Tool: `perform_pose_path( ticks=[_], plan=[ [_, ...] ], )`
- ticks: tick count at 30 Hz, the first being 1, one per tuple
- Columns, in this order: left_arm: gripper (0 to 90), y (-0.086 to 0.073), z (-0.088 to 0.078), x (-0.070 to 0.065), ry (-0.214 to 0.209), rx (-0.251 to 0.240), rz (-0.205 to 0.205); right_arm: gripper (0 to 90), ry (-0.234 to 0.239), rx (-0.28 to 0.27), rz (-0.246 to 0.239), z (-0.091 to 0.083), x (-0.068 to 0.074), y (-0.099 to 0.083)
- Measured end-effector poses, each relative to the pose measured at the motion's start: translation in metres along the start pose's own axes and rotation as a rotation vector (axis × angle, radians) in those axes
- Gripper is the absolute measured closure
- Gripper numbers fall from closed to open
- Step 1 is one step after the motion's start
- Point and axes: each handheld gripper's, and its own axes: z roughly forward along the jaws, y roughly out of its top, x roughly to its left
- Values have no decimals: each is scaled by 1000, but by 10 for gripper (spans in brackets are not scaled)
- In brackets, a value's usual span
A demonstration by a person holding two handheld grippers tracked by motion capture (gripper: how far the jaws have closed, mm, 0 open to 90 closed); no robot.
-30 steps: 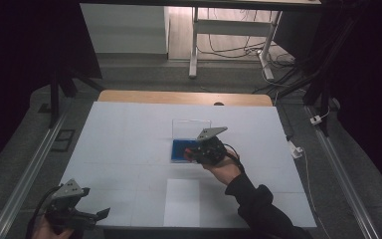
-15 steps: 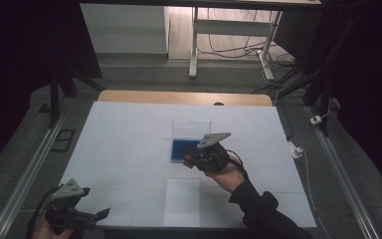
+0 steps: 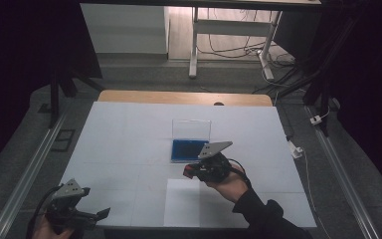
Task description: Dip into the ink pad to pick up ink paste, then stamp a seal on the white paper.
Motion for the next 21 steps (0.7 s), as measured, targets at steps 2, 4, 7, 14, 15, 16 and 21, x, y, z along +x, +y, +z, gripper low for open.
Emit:
perform_pose_path(
  ticks=[2,4,7,14,15,16,21],
  plan=[
    [9,0,0,0,0,0,0,802,3,4,-4,-2,3,-1],
    [9,0,0,0,0,0,0,802,6,4,-4,-4,5,-2],
    [9,0,0,0,0,0,-1,802,9,-3,0,-7,8,-4],
    [9,0,0,0,0,3,0,801,16,-1,3,-13,16,-10],
    [9,0,0,0,-2,2,-1,801,20,-6,4,-13,17,-10],
    [9,0,0,1,-2,1,-1,801,22,-6,3,-13,19,-10],
    [9,0,0,0,0,2,2,801,45,8,-15,-11,24,-12]
  ],
)
